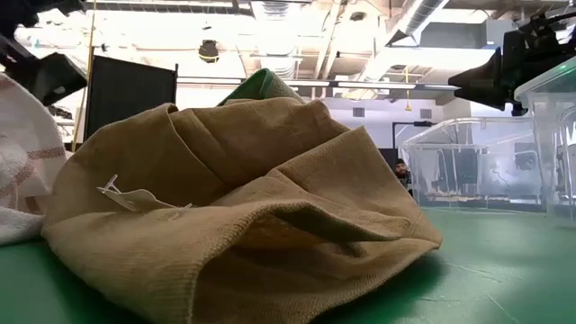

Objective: Sort towels by color in basket
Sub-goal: Put the white patterned towel into the bottom transparent bin

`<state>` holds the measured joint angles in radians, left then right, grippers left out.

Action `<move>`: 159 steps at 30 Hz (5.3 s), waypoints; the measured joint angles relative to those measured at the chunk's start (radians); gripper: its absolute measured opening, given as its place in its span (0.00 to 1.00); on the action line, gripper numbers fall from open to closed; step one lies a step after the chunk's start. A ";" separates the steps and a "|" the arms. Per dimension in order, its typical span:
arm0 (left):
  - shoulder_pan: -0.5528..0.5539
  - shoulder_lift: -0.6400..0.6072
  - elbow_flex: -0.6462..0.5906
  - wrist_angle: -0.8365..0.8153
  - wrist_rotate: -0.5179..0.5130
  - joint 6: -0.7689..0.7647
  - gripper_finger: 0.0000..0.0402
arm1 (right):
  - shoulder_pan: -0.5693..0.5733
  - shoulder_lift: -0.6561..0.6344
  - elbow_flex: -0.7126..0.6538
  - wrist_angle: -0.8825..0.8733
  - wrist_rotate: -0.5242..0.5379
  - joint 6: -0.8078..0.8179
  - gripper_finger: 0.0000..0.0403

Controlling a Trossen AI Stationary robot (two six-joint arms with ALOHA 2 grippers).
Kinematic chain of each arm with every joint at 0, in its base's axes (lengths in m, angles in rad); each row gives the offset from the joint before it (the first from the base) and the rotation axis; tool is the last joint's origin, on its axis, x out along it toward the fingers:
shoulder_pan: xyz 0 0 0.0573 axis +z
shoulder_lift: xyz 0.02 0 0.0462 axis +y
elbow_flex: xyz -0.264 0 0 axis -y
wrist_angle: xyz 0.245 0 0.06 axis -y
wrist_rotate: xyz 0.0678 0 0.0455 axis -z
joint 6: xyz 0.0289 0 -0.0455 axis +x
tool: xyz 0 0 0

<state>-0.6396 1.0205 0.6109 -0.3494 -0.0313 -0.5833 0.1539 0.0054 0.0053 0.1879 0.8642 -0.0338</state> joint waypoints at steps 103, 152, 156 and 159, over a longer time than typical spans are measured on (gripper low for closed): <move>0.095 0.630 0.354 -0.019 -0.167 0.367 0.14 | 0.000 0.000 0.000 0.006 0.000 0.000 0.59; 0.372 0.212 0.357 0.977 -0.037 0.870 0.04 | 0.000 0.000 0.001 0.006 0.000 0.000 0.59; 0.370 0.268 0.357 1.194 0.042 0.933 0.04 | 0.000 0.000 0.000 0.007 0.000 0.000 0.59; 0.383 0.312 0.357 1.301 0.065 0.989 0.04 | 0.000 0.000 0.000 0.007 0.000 0.000 0.59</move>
<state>-0.2566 1.3329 0.9680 0.9518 0.0339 0.4060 0.1538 0.0054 0.0057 0.1945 0.8639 -0.0338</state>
